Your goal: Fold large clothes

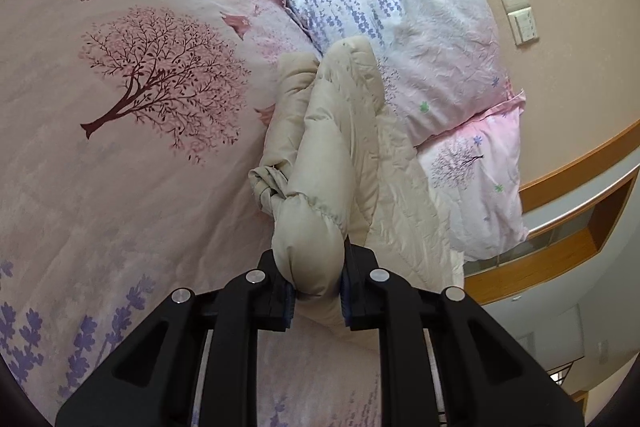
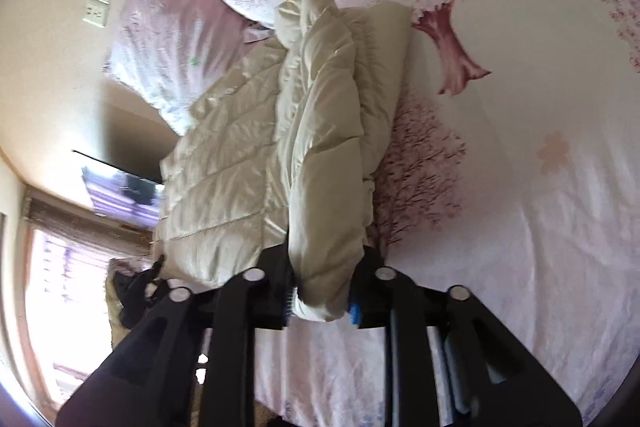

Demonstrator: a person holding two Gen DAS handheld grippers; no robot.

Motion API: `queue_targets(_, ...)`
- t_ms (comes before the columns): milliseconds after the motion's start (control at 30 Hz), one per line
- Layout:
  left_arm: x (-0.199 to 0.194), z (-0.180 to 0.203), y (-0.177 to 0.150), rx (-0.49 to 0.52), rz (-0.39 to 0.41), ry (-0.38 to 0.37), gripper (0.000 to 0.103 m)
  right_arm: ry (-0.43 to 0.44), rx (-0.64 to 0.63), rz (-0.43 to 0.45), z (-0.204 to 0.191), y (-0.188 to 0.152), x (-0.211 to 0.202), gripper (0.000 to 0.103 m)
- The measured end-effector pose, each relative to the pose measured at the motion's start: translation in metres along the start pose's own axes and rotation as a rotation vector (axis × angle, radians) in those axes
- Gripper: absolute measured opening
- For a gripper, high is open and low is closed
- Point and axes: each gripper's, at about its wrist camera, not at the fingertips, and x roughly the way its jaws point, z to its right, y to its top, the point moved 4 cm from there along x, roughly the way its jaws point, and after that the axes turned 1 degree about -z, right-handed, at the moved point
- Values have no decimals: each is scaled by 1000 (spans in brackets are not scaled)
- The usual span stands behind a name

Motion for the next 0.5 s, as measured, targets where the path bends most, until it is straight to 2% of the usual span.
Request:
queue_targets(33, 0, 0, -1, 6, 3, 12, 21, -48, -15, 19, -1, 1, -1, 37)
queue_targets(67, 0, -1, -1, 11, 4, 20, 25, -86, -30, 40, -3, 1, -3, 40)
queue_targets(100, -1, -2, -1, 11, 5, 34, 33, -122, -47, 62, -4, 1, -6, 46)
queue_targets(133, -1, -3, -1, 8, 6, 43, 37, -177, -73, 96, -8, 3, -9, 51)
queue_targets(200, -2, -7, 0, -7, 5, 55, 53, -292, -115, 184, -15, 7, -17, 54)
queue_targets(267, -4, -10, 0, -23, 8, 55, 58, -400, -168, 295, -29, 9, -26, 54)
queue_targets(300, -5, -11, -1, -24, 8, 53, 59, -419, -203, 334, -39, 9, -27, 54)
queue_targets(367, -7, -11, -4, -25, 3, 50, 63, -405, -273, 359, -61, 7, -20, 53)
queue_targets(500, -12, -10, -13, -22, 9, 49, 67, -367, -453, 343, -113, -5, 16, 47)
